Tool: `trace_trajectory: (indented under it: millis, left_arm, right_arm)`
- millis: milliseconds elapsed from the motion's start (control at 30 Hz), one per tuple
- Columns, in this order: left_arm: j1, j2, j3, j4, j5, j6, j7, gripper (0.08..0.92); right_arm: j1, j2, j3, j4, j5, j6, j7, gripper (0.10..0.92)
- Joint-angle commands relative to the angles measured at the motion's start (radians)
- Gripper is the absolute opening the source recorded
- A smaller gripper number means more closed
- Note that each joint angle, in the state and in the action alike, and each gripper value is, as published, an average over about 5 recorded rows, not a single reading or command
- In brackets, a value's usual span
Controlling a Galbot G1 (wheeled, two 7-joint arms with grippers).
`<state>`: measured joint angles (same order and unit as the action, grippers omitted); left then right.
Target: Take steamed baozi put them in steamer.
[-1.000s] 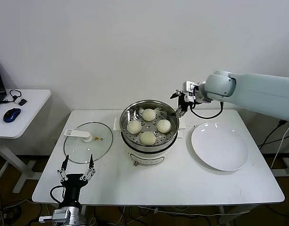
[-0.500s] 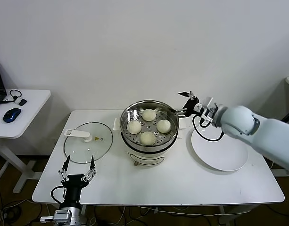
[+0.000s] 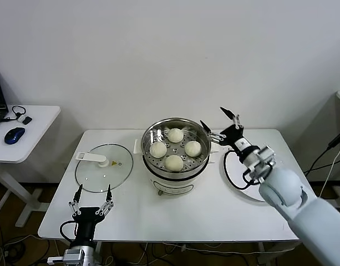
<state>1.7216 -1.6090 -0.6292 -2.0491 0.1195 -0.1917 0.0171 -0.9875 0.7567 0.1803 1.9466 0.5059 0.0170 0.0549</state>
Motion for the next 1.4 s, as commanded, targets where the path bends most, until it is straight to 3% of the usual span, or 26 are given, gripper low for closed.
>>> trace_trajectory:
  millis: [33, 467, 1400]
  left_arm:
    - [0.006, -0.029, 0.001, -0.001, 0.007, -0.004, -0.003, 0.823]
    - [0.017, -0.037, 0.013, -0.009, 0.023, -0.014, -0.011, 0.823]
    - [0.018, -0.044, 0.020, -0.014, 0.031, -0.015, -0.012, 0.823]
  right_arm:
    - [-0.597, 0.429, 0.441, 0.073, -0.219, 0.223, -0.014, 0.823]
    - [-0.738, 0.585, 0.349, 0.054, -0.209, 0.414, -0.037, 0.823]
    - [-0.740, 0.589, 0.328, 0.058, -0.207, 0.393, -0.033, 0.823]
